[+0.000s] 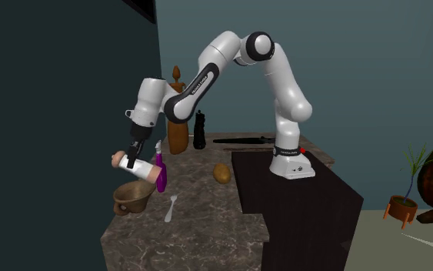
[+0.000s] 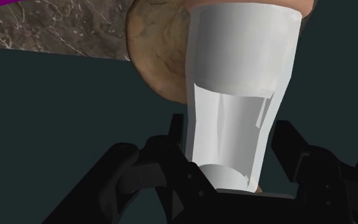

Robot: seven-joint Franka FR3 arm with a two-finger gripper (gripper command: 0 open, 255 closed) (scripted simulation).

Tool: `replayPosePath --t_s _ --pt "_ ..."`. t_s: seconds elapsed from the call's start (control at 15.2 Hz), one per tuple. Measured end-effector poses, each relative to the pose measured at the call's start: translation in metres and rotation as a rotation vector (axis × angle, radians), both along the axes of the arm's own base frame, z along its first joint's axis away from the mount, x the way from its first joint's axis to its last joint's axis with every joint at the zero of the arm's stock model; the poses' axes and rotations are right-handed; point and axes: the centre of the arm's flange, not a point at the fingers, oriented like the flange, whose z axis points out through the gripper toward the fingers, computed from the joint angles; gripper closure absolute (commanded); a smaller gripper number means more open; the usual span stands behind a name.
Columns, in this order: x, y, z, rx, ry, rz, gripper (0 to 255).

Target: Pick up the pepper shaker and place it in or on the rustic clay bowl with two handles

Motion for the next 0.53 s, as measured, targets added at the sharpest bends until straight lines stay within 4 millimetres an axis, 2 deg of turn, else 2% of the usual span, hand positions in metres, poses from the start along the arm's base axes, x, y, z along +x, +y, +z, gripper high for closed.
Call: replayPosePath --t_s 0.2,0.53 --pt "0.000 -0.002 -0.016 0.000 0.000 0.000 255" --pt "0.000 -0.001 -0.019 0.000 0.000 0.000 255"
